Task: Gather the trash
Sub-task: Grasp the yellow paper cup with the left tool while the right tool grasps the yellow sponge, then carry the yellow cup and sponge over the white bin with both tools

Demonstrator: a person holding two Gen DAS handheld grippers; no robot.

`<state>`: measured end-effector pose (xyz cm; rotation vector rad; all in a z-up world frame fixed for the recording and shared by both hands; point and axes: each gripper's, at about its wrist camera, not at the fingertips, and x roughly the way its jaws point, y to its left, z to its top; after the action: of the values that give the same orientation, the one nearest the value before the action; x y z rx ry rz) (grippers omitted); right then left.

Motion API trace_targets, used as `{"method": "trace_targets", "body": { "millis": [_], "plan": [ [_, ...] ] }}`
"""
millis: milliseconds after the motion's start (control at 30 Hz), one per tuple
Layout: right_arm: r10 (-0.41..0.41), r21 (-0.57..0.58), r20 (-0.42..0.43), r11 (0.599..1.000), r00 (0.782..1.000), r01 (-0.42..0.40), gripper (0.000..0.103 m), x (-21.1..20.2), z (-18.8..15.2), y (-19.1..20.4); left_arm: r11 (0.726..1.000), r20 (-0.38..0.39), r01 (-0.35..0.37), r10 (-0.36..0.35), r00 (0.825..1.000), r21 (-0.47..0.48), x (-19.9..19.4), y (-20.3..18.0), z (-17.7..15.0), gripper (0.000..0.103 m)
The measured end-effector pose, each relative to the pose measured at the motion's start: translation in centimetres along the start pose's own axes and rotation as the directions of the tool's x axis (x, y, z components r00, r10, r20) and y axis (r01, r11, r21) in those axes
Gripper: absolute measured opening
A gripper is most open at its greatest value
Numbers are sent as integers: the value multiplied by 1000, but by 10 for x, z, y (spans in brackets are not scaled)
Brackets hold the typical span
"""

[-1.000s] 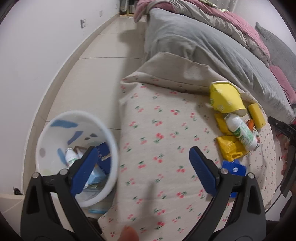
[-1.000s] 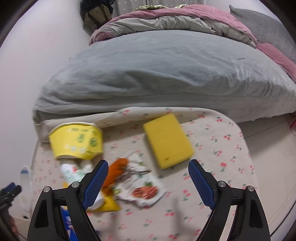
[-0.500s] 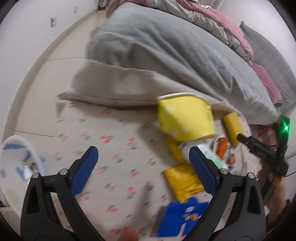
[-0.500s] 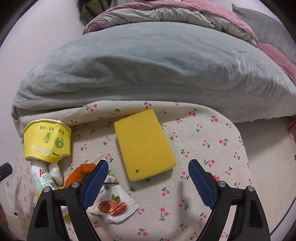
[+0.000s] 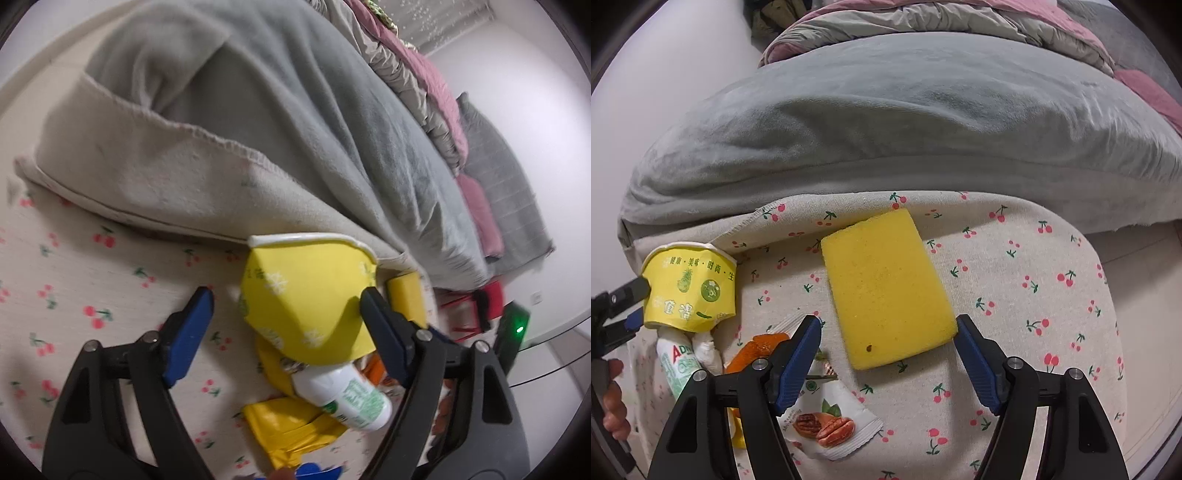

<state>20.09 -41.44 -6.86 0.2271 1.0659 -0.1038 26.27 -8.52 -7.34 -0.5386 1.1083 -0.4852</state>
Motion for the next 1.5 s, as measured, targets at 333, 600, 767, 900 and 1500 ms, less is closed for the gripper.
{"method": "trace_targets", "body": {
  "millis": [333, 600, 767, 900, 1500],
  "plan": [
    [3, -4, -11, 1000, 1000, -3, 51, -10, -1, -2, 996, 21, 85, -85, 996, -20, -13, -5, -2, 42],
    [11, -7, 18, 1000, 1000, -11, 50, -31, 1, 2, 996, 68, 4, -10, 998, 93, -29, -27, -4, 38],
    [29, -1, 33, 1000, 999, -29, 50, -48, 0, 5, 990, 111, -31, 16, 994, 134, -47, -32, -5, 38],
    [48, 13, 45, 999, 998, -48, 50, -67, -4, 11, 983, 148, -69, 44, 988, 168, -64, -35, -8, 38],
    [113, -73, 70, 991, 991, -108, 50, -119, -34, 76, 978, 246, -139, 98, 964, 156, -134, -8, -28, 38]
  ]
}}
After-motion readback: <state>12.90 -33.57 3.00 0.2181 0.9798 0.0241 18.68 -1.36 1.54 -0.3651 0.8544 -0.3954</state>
